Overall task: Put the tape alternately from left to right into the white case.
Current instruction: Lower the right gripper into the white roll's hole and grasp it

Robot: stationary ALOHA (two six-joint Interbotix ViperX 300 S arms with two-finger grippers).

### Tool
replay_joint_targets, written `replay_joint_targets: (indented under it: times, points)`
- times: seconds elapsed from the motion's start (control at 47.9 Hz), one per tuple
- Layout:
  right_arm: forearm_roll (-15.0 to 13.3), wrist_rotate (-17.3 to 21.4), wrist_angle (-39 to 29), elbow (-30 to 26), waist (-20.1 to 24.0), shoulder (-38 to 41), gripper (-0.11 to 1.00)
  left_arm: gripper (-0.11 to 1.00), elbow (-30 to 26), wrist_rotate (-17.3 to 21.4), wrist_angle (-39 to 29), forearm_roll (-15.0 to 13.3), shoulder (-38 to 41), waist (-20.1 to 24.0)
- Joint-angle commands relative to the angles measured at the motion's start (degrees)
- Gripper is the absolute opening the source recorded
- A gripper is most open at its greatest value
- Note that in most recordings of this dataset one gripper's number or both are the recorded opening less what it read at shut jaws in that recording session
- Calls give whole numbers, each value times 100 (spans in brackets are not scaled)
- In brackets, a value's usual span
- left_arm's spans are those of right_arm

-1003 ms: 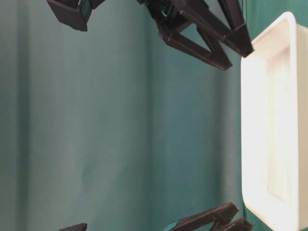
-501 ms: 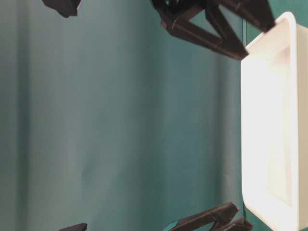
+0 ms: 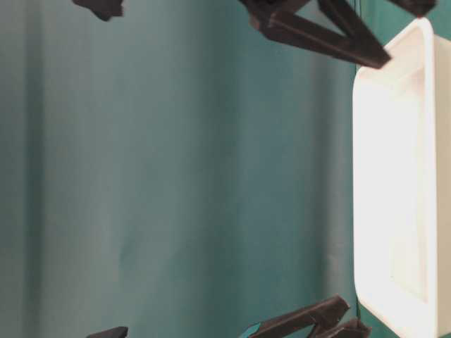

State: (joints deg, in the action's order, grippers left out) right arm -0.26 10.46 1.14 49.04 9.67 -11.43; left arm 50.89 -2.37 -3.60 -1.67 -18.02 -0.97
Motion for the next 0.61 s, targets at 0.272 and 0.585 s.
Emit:
replay_joint_targets:
  times: [0.272,0.585]
  points:
    - [0,396,-615,-580,149,624,81,81,-88,0,26,0,-26,9]
    - [0,519,-747,-976,334,1160,81,81,-79,0,26,0,-18,9]
